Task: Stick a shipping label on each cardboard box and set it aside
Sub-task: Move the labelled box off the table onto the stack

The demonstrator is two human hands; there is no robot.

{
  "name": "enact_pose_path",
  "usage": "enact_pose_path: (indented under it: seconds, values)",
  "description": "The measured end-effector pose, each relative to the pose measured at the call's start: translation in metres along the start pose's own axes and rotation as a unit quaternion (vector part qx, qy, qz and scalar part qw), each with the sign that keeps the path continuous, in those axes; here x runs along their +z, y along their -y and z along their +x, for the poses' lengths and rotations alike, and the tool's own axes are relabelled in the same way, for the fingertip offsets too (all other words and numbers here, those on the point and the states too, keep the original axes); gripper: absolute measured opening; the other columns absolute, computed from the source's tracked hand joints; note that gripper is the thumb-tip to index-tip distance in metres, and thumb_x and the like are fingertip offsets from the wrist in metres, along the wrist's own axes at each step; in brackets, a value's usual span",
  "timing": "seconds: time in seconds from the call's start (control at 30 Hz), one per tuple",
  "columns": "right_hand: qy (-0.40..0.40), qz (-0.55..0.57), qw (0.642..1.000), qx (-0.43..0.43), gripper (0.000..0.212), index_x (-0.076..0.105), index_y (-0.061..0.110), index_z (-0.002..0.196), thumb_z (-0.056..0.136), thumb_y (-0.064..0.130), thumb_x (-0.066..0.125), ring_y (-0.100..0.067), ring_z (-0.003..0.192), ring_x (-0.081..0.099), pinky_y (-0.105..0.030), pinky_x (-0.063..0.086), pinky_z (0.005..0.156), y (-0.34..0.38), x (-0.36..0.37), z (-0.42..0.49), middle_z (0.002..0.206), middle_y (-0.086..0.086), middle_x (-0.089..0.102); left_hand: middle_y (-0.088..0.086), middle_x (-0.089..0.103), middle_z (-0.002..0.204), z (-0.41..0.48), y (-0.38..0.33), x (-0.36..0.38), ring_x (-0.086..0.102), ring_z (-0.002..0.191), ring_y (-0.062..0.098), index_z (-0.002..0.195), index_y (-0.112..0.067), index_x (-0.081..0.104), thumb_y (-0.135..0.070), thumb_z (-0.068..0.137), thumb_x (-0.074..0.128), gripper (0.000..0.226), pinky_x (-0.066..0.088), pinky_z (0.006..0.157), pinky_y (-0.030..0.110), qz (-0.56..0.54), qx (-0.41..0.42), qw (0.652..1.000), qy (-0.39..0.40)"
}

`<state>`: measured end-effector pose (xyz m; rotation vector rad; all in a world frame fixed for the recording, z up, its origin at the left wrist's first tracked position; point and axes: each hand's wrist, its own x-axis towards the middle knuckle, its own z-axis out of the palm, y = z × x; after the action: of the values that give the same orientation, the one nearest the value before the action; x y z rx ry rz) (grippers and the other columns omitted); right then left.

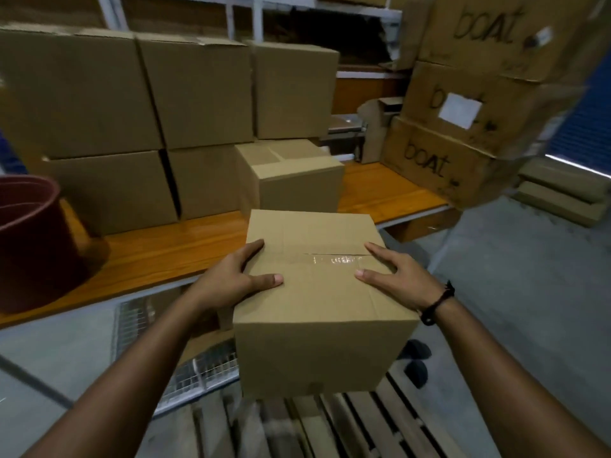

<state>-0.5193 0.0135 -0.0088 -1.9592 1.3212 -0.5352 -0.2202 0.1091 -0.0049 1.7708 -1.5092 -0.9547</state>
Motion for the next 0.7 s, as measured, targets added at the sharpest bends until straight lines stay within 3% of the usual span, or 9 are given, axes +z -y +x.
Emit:
enact_pose_path:
  seconds: [0.2,0.4,0.7]
  values:
    - [-0.034,0.017,0.999,0.010,0.074,0.037,0.025,0.147,0.083,0.042,0.070,-0.008,0.137,0.034,-0.018,0.026,0.101,-0.060,-0.080,-0.008,0.151,0.008,0.037,-0.001,0.032,0.155,0.057,-0.061,0.071,0.038,0.136,0.020,0.152,-0.033,0.024,-0.058,0.074,0.073,0.095,0.038,0.106,0.038,0.012,0.029,0.999,0.021]
    - [-0.054,0.020,0.998,0.013,0.075,0.035,0.023,0.148,0.084,0.041,0.070,-0.010,0.138,0.032,-0.019,0.025,0.103,-0.116,-0.154,0.014,0.153,0.004,0.035,-0.002,0.034,0.153,0.118,-0.119,0.133,0.040,0.133,0.020,0.152,-0.035,0.025,-0.048,0.078,0.074,0.090,0.038,0.108,0.040,-0.013,0.044,0.999,0.018]
    - [-0.088,-0.009,0.996,0.012,0.070,0.042,0.030,0.145,0.083,0.045,0.070,-0.013,0.137,0.036,-0.024,0.028,0.103,-0.167,-0.228,0.107,0.150,0.007,0.040,-0.002,0.033,0.154,0.219,-0.159,0.186,0.042,0.133,0.022,0.152,-0.038,0.023,-0.060,0.064,0.073,0.103,0.039,0.108,0.051,-0.064,0.054,0.996,-0.022]
